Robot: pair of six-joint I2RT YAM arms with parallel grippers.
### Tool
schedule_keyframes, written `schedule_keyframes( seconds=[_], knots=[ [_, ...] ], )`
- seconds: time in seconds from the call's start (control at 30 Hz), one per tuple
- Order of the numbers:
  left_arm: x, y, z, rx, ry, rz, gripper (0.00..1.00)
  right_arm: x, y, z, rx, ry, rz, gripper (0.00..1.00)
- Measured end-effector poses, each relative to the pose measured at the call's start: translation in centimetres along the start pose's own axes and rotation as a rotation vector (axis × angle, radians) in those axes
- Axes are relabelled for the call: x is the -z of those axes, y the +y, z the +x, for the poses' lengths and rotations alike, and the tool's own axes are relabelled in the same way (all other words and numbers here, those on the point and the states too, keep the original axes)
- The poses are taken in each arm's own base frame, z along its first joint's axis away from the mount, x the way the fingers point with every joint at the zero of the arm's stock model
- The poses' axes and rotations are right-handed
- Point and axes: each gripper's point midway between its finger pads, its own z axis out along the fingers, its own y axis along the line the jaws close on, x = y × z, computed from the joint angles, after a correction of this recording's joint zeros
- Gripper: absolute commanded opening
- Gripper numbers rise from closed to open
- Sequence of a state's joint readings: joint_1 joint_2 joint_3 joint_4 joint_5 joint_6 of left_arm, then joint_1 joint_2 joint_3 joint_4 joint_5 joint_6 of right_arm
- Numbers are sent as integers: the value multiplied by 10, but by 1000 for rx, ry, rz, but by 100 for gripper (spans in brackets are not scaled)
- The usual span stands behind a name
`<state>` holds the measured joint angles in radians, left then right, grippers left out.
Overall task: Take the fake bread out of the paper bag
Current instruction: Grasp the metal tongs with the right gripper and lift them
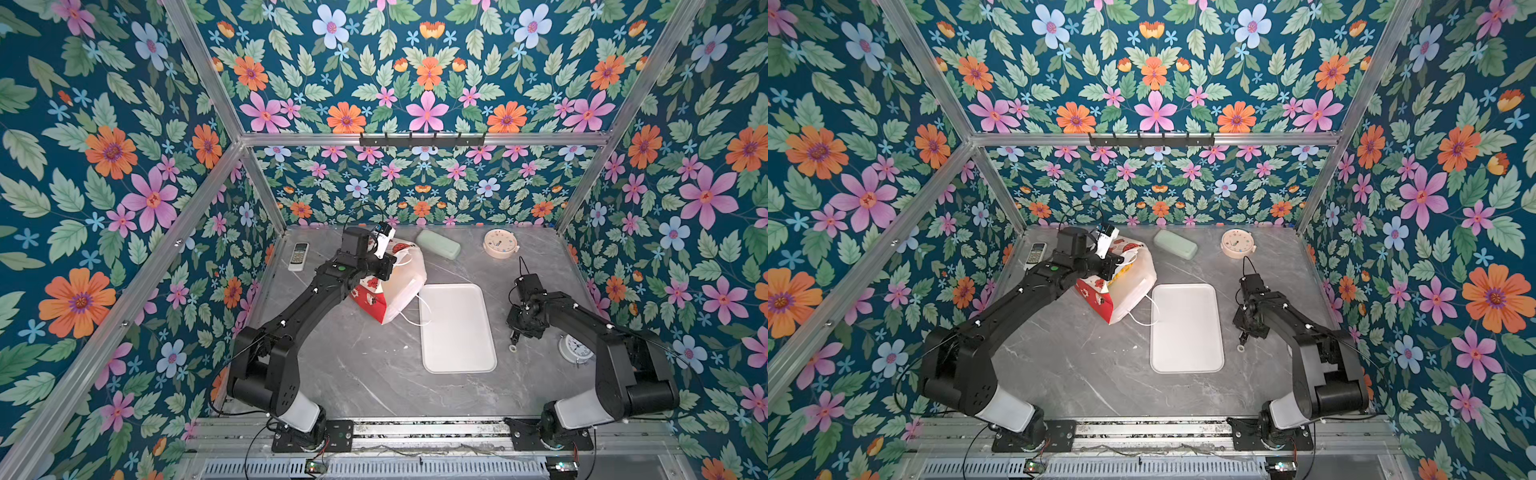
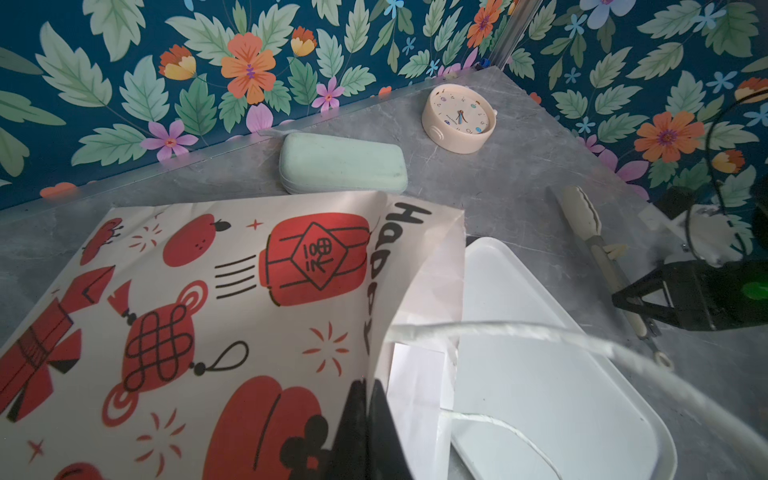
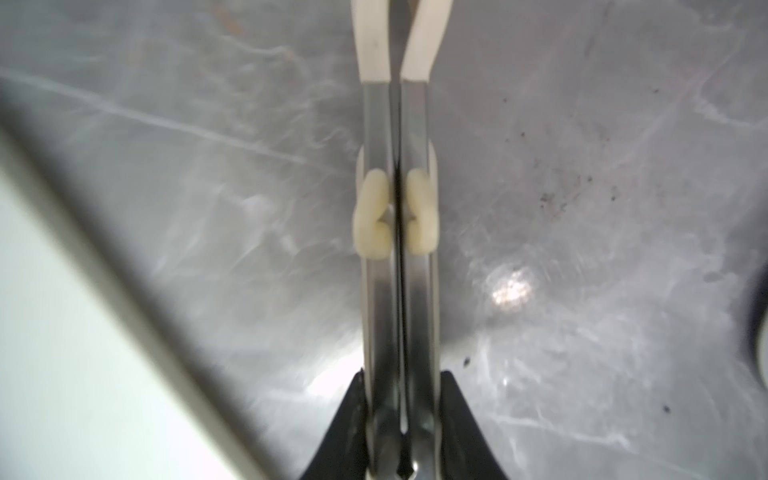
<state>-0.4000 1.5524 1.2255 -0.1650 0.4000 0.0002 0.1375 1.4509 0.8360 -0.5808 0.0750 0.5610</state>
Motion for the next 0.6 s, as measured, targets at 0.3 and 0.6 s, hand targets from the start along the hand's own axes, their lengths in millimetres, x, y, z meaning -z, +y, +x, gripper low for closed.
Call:
schedule_keyframes(
  seconds=[0.3,0.6],
  knots=[
    [-3,3,-2,1,3,-10,0,90,90,12,383,-35,-250,21],
    [-6,3,0,2,9,-11,0,157,174,104,886,66,-532,18]
  ],
)
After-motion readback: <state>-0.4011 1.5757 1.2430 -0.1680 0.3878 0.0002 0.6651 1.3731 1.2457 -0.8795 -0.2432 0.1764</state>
